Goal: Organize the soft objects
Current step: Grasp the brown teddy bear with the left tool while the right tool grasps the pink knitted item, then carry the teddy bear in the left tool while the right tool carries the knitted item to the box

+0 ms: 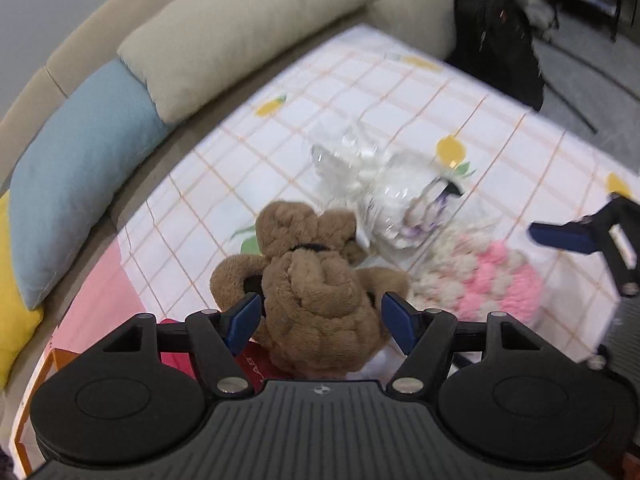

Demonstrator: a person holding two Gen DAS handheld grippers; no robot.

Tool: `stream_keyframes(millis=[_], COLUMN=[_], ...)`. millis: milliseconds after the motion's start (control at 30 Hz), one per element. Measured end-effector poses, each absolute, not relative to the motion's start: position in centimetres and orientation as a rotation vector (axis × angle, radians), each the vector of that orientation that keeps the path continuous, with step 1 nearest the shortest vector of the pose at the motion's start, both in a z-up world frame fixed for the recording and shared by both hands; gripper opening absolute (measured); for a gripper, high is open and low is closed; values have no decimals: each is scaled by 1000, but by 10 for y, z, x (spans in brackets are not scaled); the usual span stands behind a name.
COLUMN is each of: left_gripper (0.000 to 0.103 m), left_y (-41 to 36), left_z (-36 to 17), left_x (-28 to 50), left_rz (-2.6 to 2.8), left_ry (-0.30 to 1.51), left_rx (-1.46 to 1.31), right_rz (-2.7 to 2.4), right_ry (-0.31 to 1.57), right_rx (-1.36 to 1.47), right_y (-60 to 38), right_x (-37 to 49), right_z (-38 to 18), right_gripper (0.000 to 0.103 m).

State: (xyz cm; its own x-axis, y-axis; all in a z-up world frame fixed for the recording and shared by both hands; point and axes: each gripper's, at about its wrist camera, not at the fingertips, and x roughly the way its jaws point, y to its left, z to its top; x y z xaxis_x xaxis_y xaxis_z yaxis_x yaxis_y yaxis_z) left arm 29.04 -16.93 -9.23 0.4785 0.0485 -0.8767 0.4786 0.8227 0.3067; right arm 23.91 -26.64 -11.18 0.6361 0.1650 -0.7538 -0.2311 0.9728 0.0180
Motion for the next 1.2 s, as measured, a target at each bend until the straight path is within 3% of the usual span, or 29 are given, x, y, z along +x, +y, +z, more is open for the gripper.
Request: stream_keyframes(millis=[233,400,467,533,600,667,700,933,1200], left_gripper=[83,84,79,57,54,47,45,42,42], left_y=[-174,-180,-183,-185,-183,-182,-181,-171,-161], left_z=[-113,-120,-123,-125,-127,-127,-126,-94,-63], left_x=[306,309,308,304,302,298,296,274,230], left_rz=[-243,-211,-201,-207,-206,-213,-219,-247,-302], left_ry=[1130,1133,1120,1094,1090,1072,1055,981,947], left_rx=[619,665,694,724,716,721,719,620,471], right_rz=[225,219,224,229,238,240,241,233,203], right_ry=[872,911,914,907,905,894,892,901,973], right_rx=[-69,-4,16,6,7,-6,-17,-22,101], right_y=[-268,-277,-279,-279,-279,-278,-278,-282,-304], right_x=[240,246,247,245,244,242,241,237,223], right_z=[-118,-122,-122,-120,-120,-118,-117,-111,-99], right_gripper=[95,78,73,67,60,44,44,25,23])
